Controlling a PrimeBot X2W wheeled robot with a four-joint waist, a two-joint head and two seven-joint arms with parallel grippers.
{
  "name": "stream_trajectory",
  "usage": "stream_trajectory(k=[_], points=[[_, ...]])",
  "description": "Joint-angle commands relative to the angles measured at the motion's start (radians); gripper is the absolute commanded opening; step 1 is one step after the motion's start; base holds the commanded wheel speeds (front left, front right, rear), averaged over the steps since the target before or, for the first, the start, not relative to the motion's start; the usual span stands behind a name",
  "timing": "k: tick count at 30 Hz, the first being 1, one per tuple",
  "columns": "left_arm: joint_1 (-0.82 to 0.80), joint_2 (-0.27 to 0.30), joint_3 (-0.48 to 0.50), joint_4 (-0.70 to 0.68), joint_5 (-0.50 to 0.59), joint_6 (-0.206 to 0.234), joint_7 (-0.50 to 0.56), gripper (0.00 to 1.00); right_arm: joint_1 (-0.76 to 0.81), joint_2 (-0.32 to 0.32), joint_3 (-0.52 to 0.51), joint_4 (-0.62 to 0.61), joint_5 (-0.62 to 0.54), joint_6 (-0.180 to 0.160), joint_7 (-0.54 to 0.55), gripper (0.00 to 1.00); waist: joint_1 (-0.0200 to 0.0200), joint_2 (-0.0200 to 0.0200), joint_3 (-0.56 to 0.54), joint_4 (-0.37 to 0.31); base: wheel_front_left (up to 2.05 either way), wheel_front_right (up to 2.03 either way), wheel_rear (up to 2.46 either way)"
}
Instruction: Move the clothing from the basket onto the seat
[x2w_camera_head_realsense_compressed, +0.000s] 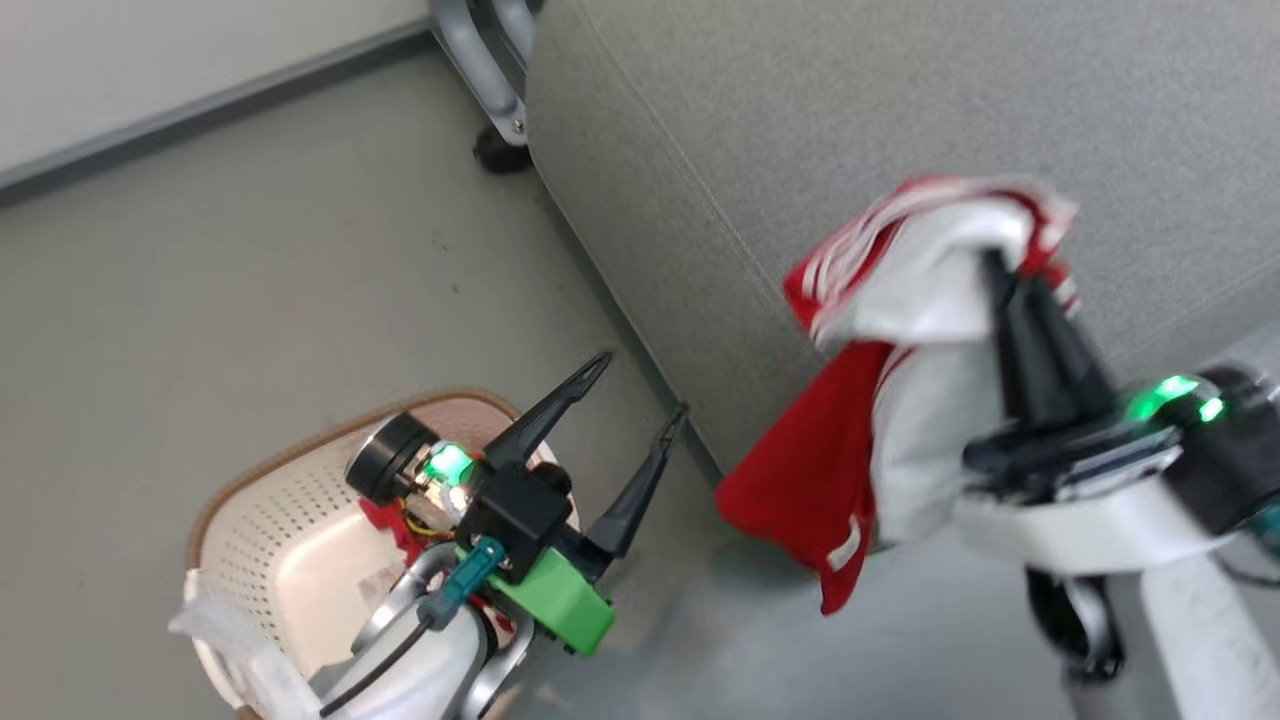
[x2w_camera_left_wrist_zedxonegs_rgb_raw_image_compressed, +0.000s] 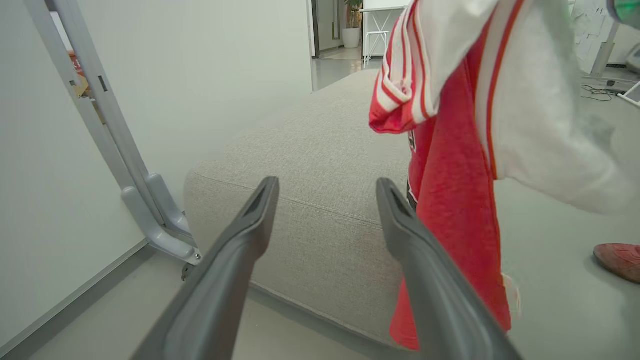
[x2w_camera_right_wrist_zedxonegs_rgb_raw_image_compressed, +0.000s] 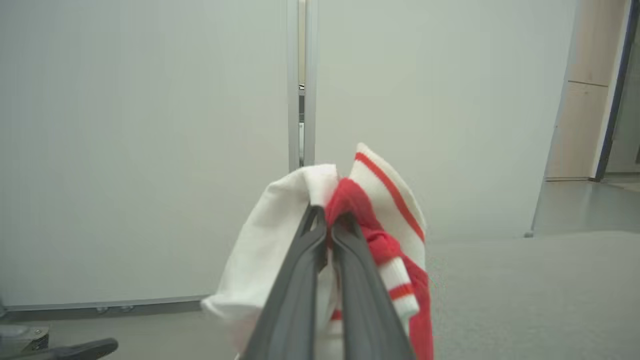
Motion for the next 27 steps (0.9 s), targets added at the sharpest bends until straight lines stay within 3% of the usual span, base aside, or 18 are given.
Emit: stream_trajectory(k=[1, 7, 9, 16, 21, 27], points=[[-0.026, 0.01, -0.004, -0.011, 0.011, -0.008, 0.011, 1.0, -0.057, -0.005, -0.022, -0.015, 0.023, 0.0, -0.003, 0.0, 0.0, 0.0, 0.119, -0.042, 0.0, 0.0, 0.0], [-0.082, 0.029, -0.058, -0.081, 0.038, -0.041, 0.09, 1.0, -0.345, -0.142, -0.118, 0.024, 0.097, 0.0, -0.003, 0.0, 0.0, 0.0, 0.247, 0.006, 0.0, 0.0, 0.0], [-0.101, 0.035, -0.073, -0.117, 0.042, -0.049, 0.118, 1.0, -0.473, -0.227, -0.153, 0.057, 0.098, 0.0, -0.003, 0.0, 0.0, 0.0, 0.301, 0.036, 0.0, 0.0, 0.0], [-0.148, 0.048, -0.097, -0.197, 0.056, -0.061, 0.167, 1.0, -0.834, -0.428, -0.226, 0.242, 0.093, -0.001, -0.003, 0.0, 0.0, 0.0, 0.429, 0.116, 0.0, 0.0, 0.0], [-0.174, 0.055, -0.089, -0.215, 0.073, -0.047, 0.17, 1.0, -0.925, -0.486, -0.257, 0.36, 0.065, -0.001, -0.003, 0.0, 0.0, 0.0, 0.484, 0.148, 0.0, 0.0, 0.0], [-0.171, 0.05, -0.081, -0.221, 0.069, -0.026, 0.15, 1.0, -0.792, -0.414, -0.324, 0.51, -0.008, -0.001, -0.003, 0.0, 0.0, 0.0, 0.508, 0.156, 0.0, 0.0, 0.0]])
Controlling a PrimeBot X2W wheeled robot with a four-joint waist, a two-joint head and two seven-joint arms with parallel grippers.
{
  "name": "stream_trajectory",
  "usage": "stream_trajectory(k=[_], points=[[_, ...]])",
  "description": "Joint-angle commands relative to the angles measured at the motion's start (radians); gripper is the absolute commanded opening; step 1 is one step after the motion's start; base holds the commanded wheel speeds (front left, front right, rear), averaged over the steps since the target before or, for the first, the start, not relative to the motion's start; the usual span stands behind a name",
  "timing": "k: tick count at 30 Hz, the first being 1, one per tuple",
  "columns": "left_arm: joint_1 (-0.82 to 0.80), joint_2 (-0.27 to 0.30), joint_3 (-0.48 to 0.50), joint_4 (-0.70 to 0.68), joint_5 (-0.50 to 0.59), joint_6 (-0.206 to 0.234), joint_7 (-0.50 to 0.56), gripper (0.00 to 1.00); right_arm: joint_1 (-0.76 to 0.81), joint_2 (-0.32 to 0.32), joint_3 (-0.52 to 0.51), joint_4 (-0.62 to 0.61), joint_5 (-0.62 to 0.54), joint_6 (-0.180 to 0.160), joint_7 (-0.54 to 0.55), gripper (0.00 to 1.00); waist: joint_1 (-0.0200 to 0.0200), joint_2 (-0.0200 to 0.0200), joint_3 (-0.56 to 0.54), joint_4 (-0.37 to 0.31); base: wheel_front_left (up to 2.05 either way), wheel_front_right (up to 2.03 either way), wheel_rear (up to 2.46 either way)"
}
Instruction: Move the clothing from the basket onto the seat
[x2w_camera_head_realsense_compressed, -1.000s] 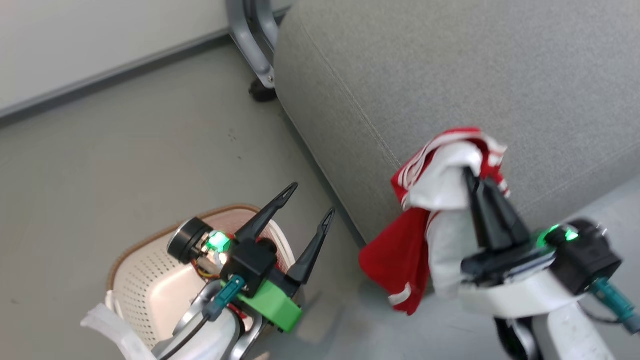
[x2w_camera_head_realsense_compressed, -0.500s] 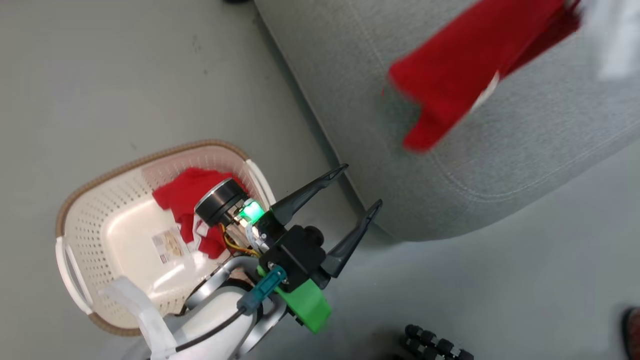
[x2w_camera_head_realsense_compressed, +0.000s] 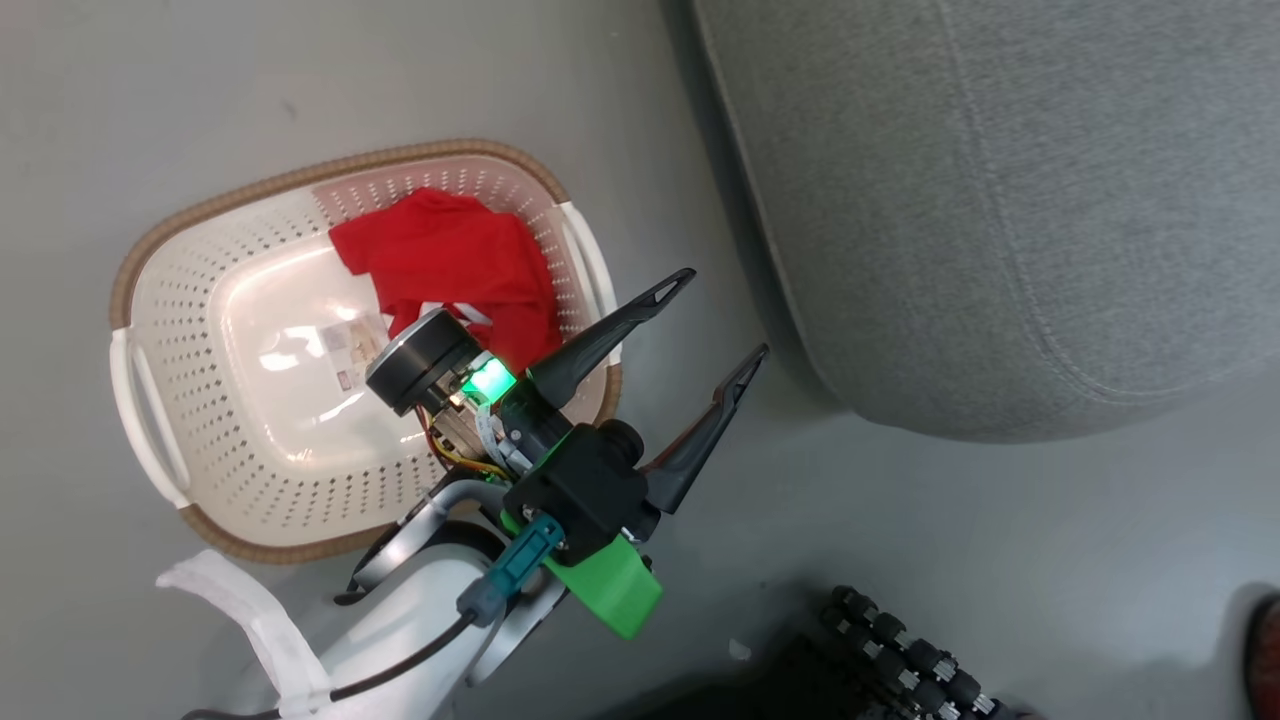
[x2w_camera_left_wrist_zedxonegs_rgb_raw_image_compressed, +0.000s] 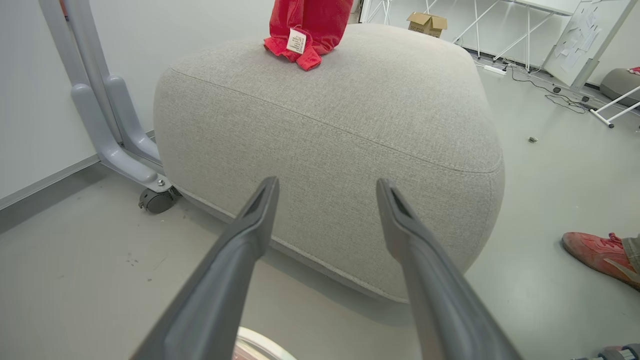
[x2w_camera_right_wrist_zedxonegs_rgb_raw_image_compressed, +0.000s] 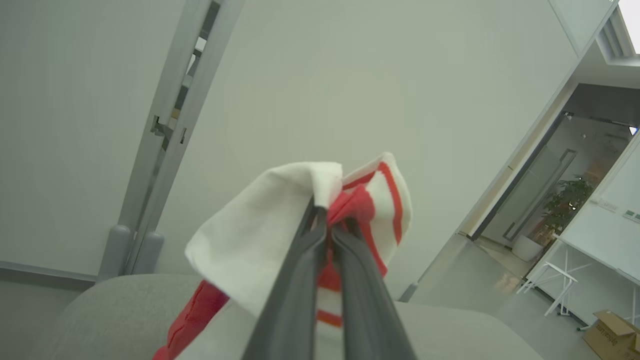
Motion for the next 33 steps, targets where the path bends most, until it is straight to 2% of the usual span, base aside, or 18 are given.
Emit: stream_trajectory(k=[1, 6, 7, 8, 9, 13, 19, 23, 27, 30, 33], points=[[-0.015, 0.002, -0.002, 0.003, -0.002, 0.003, -0.007, 1.0, 0.05, 0.019, -0.027, 0.027, -0.023, -0.002, -0.003, 0.0, -0.0003, -0.0001, 0.035, 0.041, 0.0, 0.0, 0.0], [-0.011, 0.002, 0.005, 0.024, -0.011, 0.013, -0.023, 1.0, 0.209, 0.136, -0.126, 0.148, -0.091, -0.002, -0.003, 0.0, -0.0003, -0.0001, 0.012, 0.043, 0.0, 0.0, 0.0], [-0.012, 0.003, 0.003, 0.027, -0.005, 0.016, -0.024, 1.0, 0.226, 0.159, -0.152, 0.168, -0.102, -0.002, -0.003, 0.09, -0.0003, -0.0001, 0.005, 0.046, 0.0, 0.0, 0.0], [-0.016, 0.004, 0.0, 0.034, 0.002, 0.018, -0.026, 1.0, 0.247, 0.19, -0.182, 0.185, -0.12, -0.002, -0.003, 0.84, -0.0003, -0.0001, -0.005, 0.049, 0.0, 0.0, 0.0], [-0.017, 0.001, 0.0, 0.038, 0.001, 0.021, -0.03, 1.0, 0.266, 0.212, -0.203, 0.188, -0.134, -0.002, -0.003, 1.0, -0.0003, -0.0001, -0.013, 0.051, 0.0, 0.0, 0.0], [0.003, -0.012, 0.008, 0.06, -0.007, 0.042, -0.059, 1.0, 0.362, 0.306, -0.275, 0.16, -0.181, -0.002, -0.003, 1.0, -0.0003, -0.0001, -0.067, 0.058, 0.0, 0.0, 0.0], [0.055, -0.032, 0.017, 0.136, -0.018, 0.083, -0.146, 1.0, 0.504, 0.392, -0.261, 0.113, -0.194, -0.002, -0.003, 1.0, -0.0003, -0.0001, -0.194, 0.081, 0.0, 0.0, 0.0], [0.101, -0.065, 0.036, 0.21, -0.058, 0.109, -0.206, 1.0, 0.587, 0.416, -0.166, 0.056, -0.163, -0.002, -0.003, 1.0, -0.0003, -0.0001, -0.303, 0.121, 0.0, 0.0, 0.0], [0.156, -0.107, 0.081, 0.273, -0.099, 0.153, -0.236, 1.0, 0.691, 0.399, -0.007, 0.009, -0.123, -0.002, -0.003, 1.0, -0.0003, -0.0001, -0.426, 0.182, 0.0, 0.0, 0.0], [0.22, -0.157, 0.148, 0.286, -0.143, 0.179, -0.244, 1.0, 0.759, 0.397, 0.081, -0.012, -0.08, -0.002, -0.003, 1.0, -0.0003, -0.0001, -0.528, 0.233, 0.0, 0.0, 0.0], [0.308, -0.173, 0.221, 0.289, -0.146, 0.179, -0.24, 1.0, 0.824, 0.404, 0.163, -0.027, -0.043, -0.002, -0.003, 1.0, -0.0003, -0.0001, -0.62, 0.278, 0.0, 0.0, 0.0]])
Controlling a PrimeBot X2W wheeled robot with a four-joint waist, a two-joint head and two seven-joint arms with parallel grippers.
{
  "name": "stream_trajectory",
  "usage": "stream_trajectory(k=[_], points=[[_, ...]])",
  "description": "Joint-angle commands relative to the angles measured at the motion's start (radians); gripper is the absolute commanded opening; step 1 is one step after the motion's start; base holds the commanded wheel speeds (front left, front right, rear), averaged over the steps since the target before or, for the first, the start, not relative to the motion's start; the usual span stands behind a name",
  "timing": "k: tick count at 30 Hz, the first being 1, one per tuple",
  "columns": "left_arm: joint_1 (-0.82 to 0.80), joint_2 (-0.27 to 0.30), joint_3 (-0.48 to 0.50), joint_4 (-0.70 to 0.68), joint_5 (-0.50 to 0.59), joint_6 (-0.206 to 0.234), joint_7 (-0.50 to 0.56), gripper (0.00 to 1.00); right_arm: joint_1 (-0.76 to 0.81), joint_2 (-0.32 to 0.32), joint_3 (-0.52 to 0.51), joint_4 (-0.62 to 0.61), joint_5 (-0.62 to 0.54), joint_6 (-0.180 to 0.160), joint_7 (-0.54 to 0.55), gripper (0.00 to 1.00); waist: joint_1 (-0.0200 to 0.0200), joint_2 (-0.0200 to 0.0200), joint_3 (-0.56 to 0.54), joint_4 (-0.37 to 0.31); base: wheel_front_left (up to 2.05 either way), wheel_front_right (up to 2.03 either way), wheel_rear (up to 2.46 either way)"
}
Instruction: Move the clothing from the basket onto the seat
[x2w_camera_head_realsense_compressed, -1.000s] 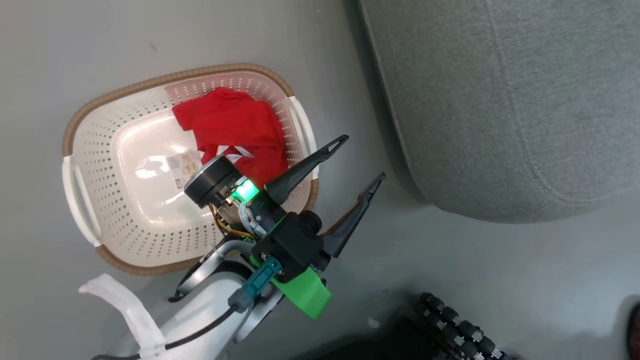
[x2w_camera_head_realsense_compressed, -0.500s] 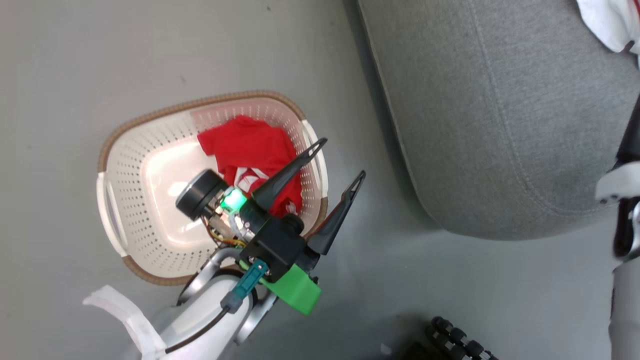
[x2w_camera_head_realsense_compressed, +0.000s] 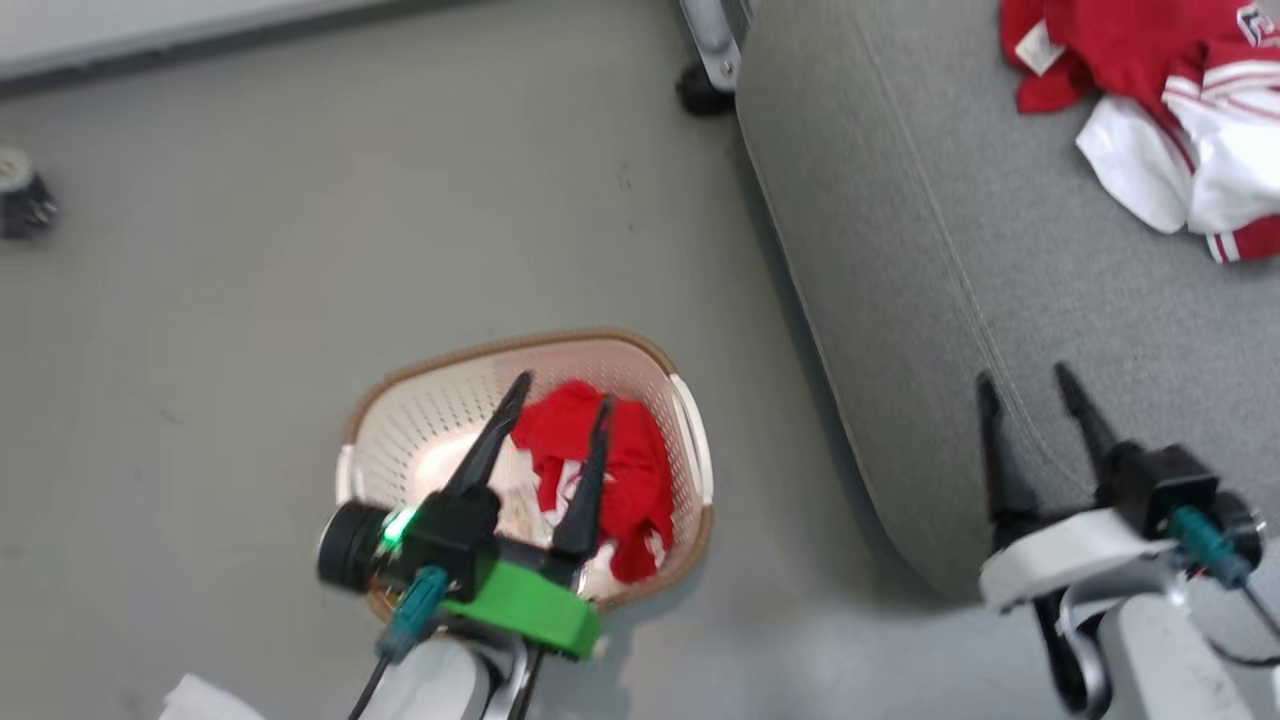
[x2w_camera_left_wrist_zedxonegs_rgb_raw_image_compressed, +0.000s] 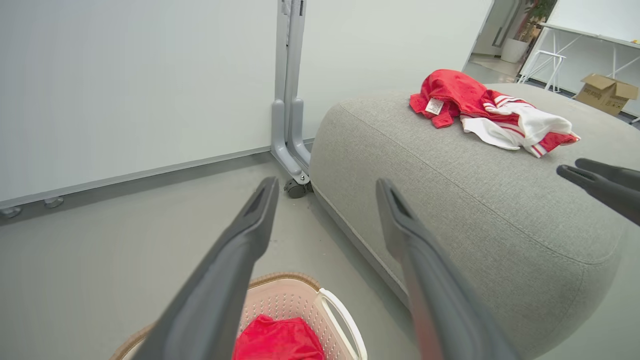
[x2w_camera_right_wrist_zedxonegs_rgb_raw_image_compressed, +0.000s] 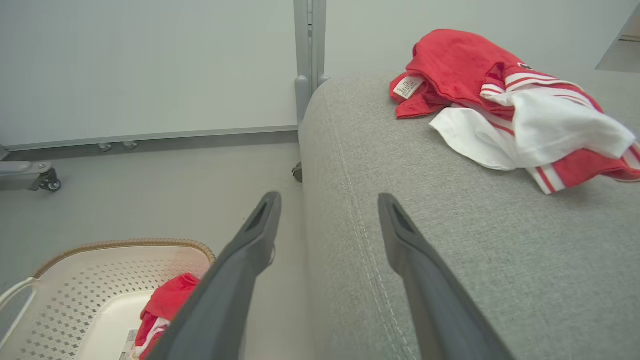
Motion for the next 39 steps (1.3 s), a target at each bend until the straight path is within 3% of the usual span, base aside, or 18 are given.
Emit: stream_trajectory(k=[1, 8, 18, 26, 39], points=[[0.056, -0.004, 0.027, 0.0, 0.003, 0.003, 0.0, 1.0, 0.035, 0.003, 0.028, -0.008, 0.018, -0.001, -0.003, 1.0, 0.0, 0.0, -0.23, 0.143, 0.0, 0.0, 0.0], [0.232, -0.041, 0.213, -0.069, 0.073, -0.009, 0.0, 1.0, 0.153, 0.042, 0.094, -0.066, 0.061, -0.001, -0.003, 1.0, 0.0, 0.0, -0.361, 0.197, 0.0, 0.0, 0.0], [0.424, -0.078, 0.377, -0.216, 0.158, -0.071, 0.0, 1.0, 0.273, 0.052, 0.119, -0.168, 0.028, -0.001, -0.003, 1.0, 0.0, 0.0, -0.429, 0.188, 0.0, 0.0, 0.0], [0.526, -0.084, 0.396, -0.193, 0.201, -0.099, 0.0, 1.0, 0.367, 0.059, 0.107, -0.191, -0.015, -0.001, -0.003, 1.0, 0.0, 0.0, -0.452, 0.179, 0.0, 0.0, 0.0], [0.524, -0.086, 0.388, -0.173, 0.203, -0.108, 0.0, 1.0, 0.378, 0.067, 0.098, -0.185, -0.009, -0.001, -0.003, 1.0, 0.0, 0.0, -0.453, 0.176, 0.0, 0.0, 0.0]])
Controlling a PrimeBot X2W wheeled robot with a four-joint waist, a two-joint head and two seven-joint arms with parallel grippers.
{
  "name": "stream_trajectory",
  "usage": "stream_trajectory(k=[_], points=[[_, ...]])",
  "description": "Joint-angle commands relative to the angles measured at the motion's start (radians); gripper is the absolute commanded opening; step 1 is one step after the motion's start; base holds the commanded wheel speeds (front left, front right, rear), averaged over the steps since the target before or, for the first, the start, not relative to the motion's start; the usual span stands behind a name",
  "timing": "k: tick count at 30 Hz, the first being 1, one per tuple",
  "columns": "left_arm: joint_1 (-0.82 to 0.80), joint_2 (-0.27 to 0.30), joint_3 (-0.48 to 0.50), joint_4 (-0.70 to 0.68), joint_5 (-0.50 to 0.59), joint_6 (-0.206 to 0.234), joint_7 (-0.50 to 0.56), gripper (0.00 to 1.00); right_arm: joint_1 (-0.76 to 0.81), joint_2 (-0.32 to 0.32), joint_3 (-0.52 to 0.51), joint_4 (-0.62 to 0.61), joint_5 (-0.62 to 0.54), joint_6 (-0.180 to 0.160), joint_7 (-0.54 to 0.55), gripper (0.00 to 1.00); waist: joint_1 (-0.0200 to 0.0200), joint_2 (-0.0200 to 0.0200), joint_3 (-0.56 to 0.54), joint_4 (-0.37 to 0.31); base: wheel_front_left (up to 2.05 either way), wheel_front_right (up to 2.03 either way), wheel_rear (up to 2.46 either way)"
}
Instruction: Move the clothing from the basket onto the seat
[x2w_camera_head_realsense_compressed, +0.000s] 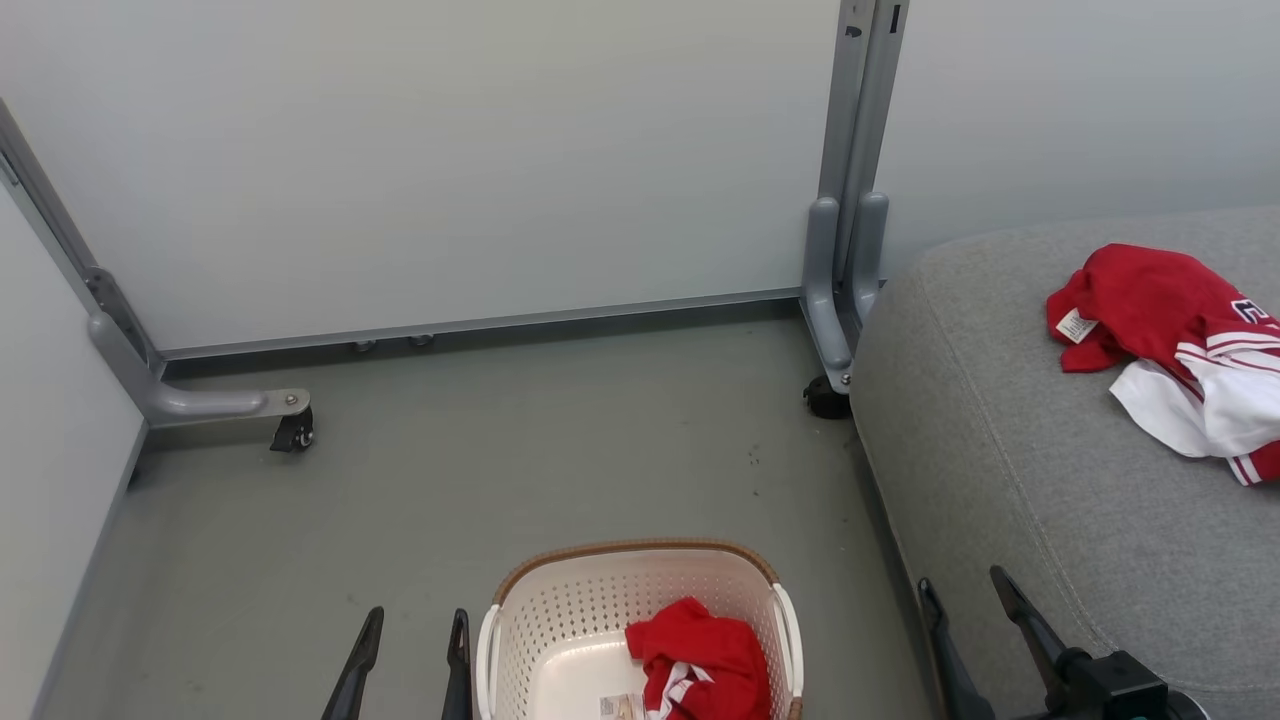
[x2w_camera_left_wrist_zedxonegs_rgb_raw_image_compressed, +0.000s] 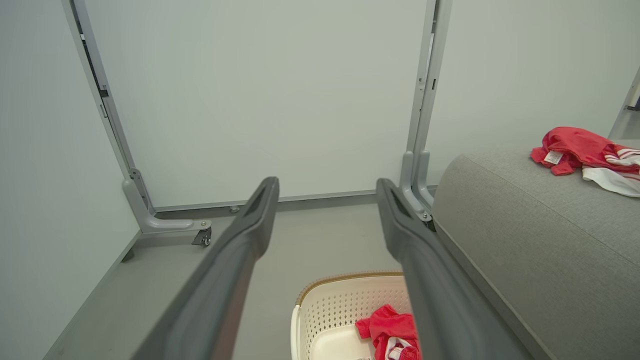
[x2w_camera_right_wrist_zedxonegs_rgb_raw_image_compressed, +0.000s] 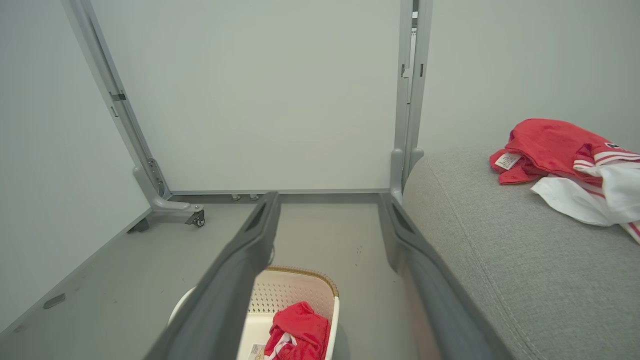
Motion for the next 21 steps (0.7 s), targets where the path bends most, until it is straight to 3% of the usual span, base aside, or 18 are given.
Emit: stream_trajectory(k=[1, 21], points=[[-0.005, 0.001, 0.006, 0.001, 0.002, -0.002, 0.001, 1.0, -0.005, 0.001, 0.0, 0.001, 0.002, -0.001, -0.003, 1.0, 0.0001, 0.0, -0.001, 0.001, 0.0, 0.0, 0.0], [-0.012, 0.0, 0.003, -0.003, -0.026, 0.004, 0.001, 1.0, -0.008, -0.007, 0.016, 0.009, 0.006, -0.001, -0.003, 1.0, 0.0001, 0.0, 0.012, -0.003, 0.0, 0.0, 0.0]])
